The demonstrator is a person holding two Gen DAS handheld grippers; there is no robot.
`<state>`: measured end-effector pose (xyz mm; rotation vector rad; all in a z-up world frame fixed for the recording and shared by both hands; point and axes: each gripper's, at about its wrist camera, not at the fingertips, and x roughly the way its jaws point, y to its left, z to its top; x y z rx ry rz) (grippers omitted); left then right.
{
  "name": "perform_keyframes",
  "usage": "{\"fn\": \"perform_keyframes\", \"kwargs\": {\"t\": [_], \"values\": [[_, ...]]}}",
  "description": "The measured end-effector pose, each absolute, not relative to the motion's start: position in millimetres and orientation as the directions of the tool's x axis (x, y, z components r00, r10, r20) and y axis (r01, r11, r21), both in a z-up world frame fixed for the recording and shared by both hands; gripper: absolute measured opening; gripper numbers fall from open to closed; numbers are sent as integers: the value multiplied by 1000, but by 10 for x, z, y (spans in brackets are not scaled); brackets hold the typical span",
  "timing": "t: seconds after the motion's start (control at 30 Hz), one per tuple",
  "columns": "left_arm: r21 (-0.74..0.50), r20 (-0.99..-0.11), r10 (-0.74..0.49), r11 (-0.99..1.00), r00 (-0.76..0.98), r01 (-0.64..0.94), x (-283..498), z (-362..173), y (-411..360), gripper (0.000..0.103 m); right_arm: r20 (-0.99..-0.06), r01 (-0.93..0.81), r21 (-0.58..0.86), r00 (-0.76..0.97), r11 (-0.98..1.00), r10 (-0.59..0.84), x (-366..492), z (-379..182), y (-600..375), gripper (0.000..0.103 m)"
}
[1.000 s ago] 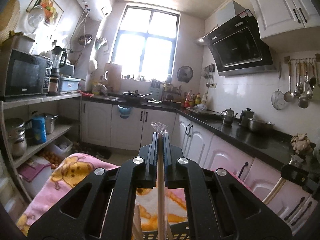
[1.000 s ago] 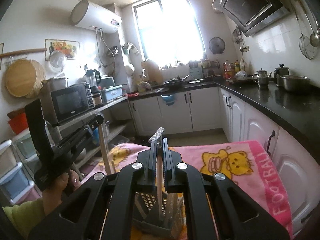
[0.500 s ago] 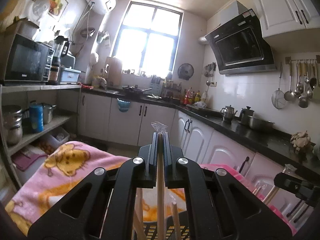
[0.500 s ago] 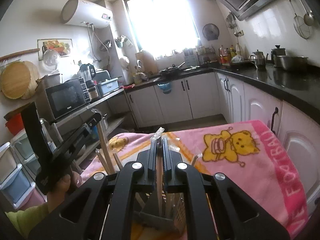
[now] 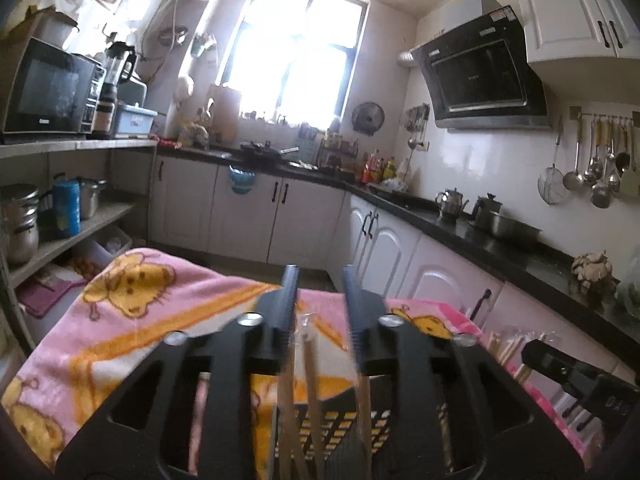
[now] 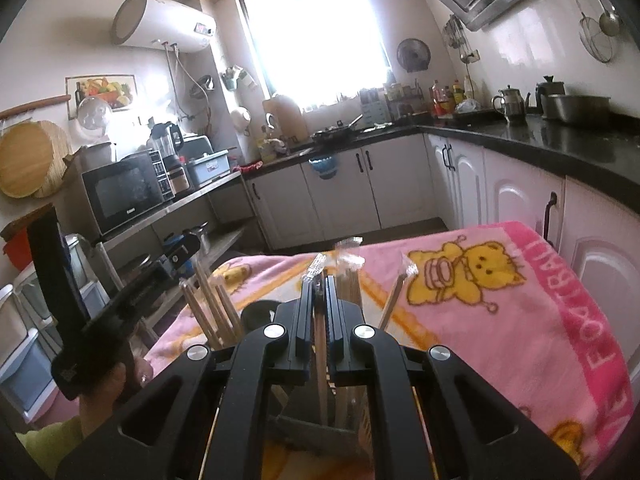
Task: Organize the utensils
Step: 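Lower the chopsticks into the caddy and open both tools, then withdraw both open tools from the caddy toward the chopsticks on the blanket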
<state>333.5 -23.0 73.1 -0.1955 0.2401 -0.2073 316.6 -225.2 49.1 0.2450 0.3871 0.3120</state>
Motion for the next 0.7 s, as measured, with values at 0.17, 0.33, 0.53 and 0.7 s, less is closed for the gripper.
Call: {"fn": "perform_keyframes", "kwargs": {"t": [0.17, 0.33, 0.53, 0.7], "values": [[-215, -249, -241, 958, 938, 189, 3294, 727, -210, 34, -351, -240, 310, 870, 920, 345, 3168, 408, -2262, 7], [-220, -286, -250, 957, 925, 191, 3223, 737, -174, 46, -380, -227, 315, 860, 921, 342, 3168, 357, -2311, 7], [-240, -311, -271, 950, 911, 201, 3072, 749, -95, 64, -395, -209, 325, 856, 922, 333, 3115, 331, -2378, 18], [-259, -326, -280, 945, 903, 200, 2902, 756, -18, 81, -397, -210, 325, 855, 922, 335, 3039, 351, -2410, 30]]}}
